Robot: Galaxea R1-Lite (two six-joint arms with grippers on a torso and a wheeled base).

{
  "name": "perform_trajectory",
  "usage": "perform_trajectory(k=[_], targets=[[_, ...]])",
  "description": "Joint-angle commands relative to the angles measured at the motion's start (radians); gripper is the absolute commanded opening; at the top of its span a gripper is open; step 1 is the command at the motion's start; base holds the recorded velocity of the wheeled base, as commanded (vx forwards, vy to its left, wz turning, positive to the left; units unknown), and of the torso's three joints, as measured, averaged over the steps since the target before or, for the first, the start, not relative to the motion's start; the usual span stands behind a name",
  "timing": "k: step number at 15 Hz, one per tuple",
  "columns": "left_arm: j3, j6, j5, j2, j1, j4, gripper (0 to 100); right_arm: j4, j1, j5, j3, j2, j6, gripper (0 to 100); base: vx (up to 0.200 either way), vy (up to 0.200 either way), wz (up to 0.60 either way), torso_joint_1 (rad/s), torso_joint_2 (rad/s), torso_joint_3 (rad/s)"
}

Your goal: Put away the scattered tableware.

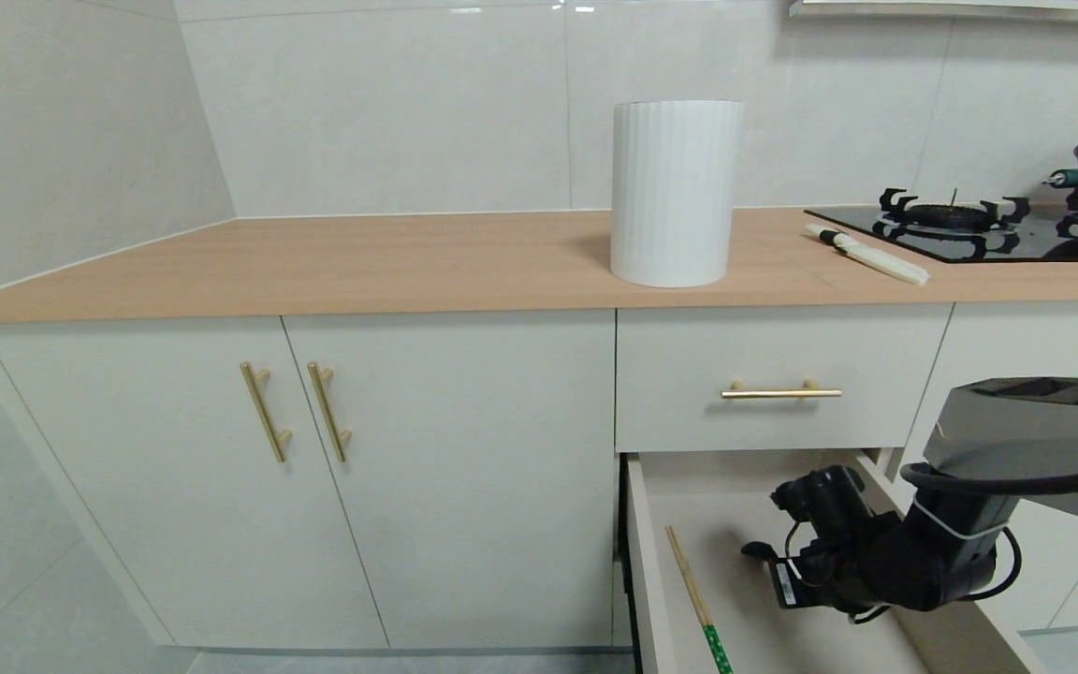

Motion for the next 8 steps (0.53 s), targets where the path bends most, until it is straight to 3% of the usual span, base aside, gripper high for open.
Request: perform_trajectory(k=[1, 8], targets=[[0.000, 0.000, 0.000, 0.000, 0.000, 0.000, 100, 0.001, 0.001, -0.007, -0.008, 0.036, 0.001, 0, 0.000, 0.000, 0.00, 0.000, 0.00, 0.000], [0.000, 0.000, 0.000, 0.000, 0.000, 0.000, 100, 0.000, 0.003, -0.009, -0.010, 0.038, 0.004, 0, 0.000, 0.000, 0.00, 0.000, 0.00, 0.000]])
